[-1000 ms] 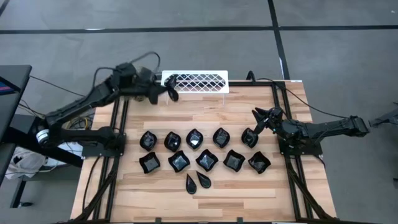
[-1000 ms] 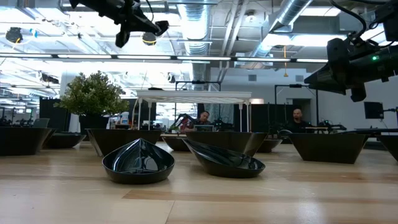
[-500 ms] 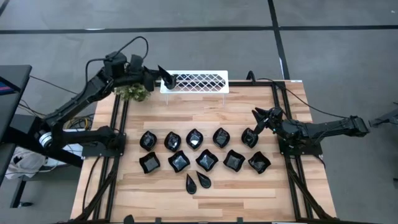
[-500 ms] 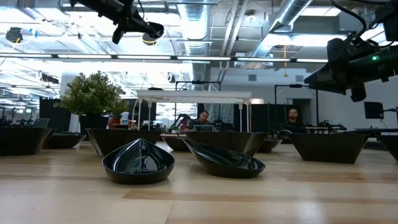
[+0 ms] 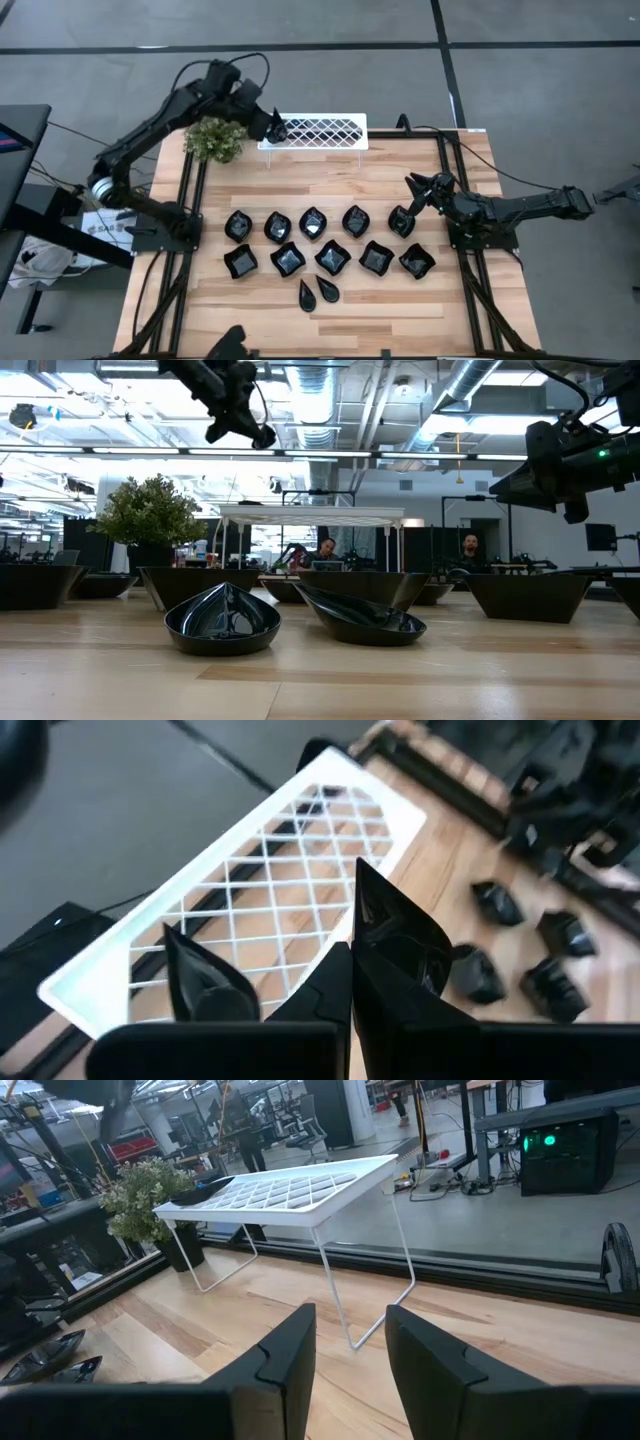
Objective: Pick & Place Mini shaped plates
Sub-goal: Stack the black drop shaped plate on top of the black drop shaped plate on the shelf
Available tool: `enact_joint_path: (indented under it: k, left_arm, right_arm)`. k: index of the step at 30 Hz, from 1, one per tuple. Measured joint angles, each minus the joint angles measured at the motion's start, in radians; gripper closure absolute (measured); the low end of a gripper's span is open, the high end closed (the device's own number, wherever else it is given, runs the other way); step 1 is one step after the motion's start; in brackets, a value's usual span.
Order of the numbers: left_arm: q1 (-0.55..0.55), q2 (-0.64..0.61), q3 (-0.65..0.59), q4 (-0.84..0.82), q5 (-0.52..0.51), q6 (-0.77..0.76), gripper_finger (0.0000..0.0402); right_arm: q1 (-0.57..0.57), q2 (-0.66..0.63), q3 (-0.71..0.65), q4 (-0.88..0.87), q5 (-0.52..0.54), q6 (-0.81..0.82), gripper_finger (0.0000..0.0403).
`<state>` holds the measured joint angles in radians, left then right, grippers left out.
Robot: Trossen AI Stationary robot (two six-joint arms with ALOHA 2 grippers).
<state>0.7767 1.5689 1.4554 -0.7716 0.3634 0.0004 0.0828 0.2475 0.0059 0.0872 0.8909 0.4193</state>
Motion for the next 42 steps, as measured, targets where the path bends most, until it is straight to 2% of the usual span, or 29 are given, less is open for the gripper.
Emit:
enact_joint_path:
  k: [7,12,20,27,35,42]
  left_arm:
    - [0.009,0.162,0.197,-0.156,-0.092,0.154,0.0398]
    - [0.039,0.239,0.259,-0.207,-0.129,0.241,0.0398]
    - [0.098,0.300,0.260,-0.244,-0.132,0.365,0.0396]
    - [0.098,0.317,0.260,-0.246,-0.127,0.427,0.0397]
    - [0.098,0.318,0.256,-0.256,-0.098,0.430,0.0397]
    - [0.097,0.339,0.196,-0.263,-0.072,0.430,0.0396]
  right_arm:
    - [0.000,0.000,0.000,0.000,0.000,0.000,0.0284]
    - [0.000,0.000,0.000,0.000,0.000,0.000,0.0284]
    - [0.000,0.000,0.000,0.000,-0.001,0.000,0.0284]
    - [0.000,0.000,0.000,0.000,-0.002,0.000,0.0284]
    - [0.000,0.000,0.000,0.000,-0.002,0.000,0.0284]
    - [0.000,0.000,0.000,0.000,-0.002,0.000,0.0284]
